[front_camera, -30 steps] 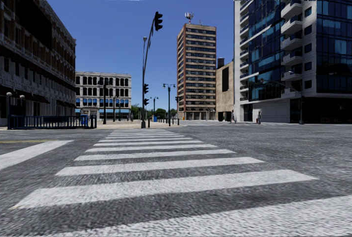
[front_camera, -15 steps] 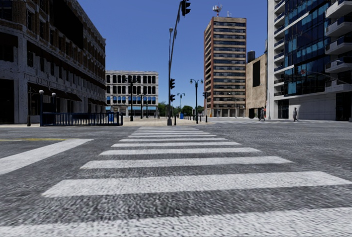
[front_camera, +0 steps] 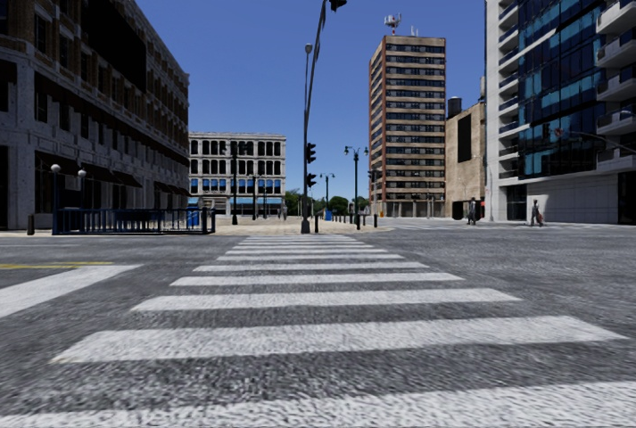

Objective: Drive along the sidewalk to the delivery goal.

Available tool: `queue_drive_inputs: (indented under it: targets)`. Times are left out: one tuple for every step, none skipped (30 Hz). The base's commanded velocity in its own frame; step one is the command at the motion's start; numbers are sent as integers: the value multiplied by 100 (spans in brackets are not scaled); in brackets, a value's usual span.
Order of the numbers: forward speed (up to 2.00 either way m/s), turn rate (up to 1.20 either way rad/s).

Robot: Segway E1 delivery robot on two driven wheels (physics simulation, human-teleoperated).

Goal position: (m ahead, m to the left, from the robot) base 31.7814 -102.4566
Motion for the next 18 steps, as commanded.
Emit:
queue_drive_inputs:
  targets:
    - [200,0]
    - [200,0]
    - [200,0]
    - [200,0]
    - [200,0]
    - [200,0]
    - [200,0]
    - [200,0]
    - [200,0]
    - [200,0]
    - [200,0]
    - [200,0]
    - [200,0]
    - [200,0]
    - [200,0]
    - [200,0]
    - [200,0]
    - [200,0]
